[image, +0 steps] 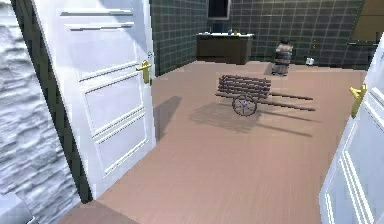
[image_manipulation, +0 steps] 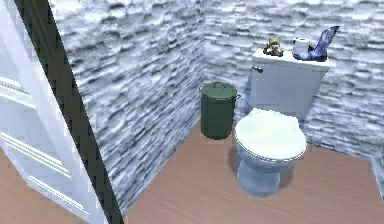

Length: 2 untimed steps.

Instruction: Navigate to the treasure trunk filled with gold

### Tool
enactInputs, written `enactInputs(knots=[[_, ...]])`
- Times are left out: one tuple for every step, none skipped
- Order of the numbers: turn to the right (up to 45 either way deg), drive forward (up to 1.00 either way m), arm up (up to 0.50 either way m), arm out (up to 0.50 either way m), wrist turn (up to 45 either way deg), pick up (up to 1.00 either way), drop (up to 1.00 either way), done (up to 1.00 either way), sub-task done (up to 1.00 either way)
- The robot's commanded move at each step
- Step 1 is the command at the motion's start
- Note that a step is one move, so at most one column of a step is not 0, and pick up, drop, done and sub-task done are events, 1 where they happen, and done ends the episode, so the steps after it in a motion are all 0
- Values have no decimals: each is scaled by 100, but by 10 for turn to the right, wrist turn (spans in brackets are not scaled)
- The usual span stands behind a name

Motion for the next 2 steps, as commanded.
enactInputs(knots=[[60, 0, 0, 0, 0, 0, 0, 0, 0], [0, 100, 0, 0, 0, 0, 0, 0, 0]])
